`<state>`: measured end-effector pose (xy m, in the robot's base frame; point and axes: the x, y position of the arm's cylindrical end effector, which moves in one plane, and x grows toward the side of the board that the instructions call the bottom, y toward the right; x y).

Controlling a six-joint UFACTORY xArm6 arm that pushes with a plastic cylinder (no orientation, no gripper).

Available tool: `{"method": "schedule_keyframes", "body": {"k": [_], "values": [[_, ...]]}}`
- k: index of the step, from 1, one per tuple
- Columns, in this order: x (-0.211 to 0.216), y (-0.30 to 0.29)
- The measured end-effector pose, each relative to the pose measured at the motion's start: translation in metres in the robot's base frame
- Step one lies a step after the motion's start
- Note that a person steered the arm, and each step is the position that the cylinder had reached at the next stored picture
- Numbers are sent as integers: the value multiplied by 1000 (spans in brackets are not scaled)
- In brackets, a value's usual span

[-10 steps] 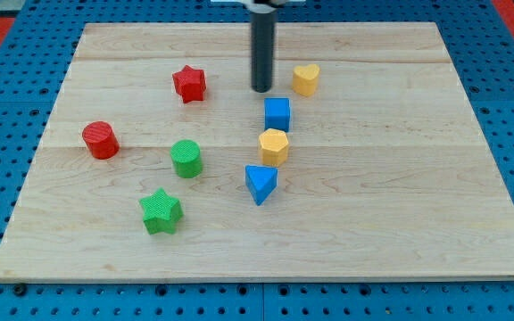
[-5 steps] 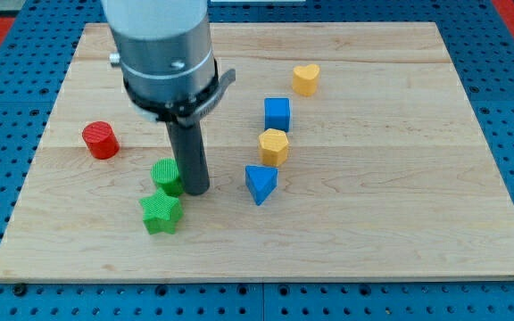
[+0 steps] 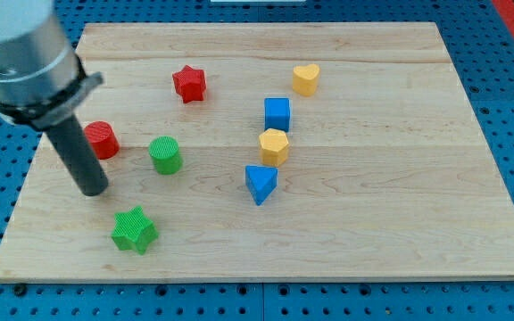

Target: Place the red and green blocks in a vertical line

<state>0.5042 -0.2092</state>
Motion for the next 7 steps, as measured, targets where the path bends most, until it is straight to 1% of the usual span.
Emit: {"method": "schedule_keyframes", "body": {"k": [2,3,4,5,6,7], "values": [[-60,-3],[-60,-28],[-83,-44],[-83,30],[-85,65],[-87,62]]}}
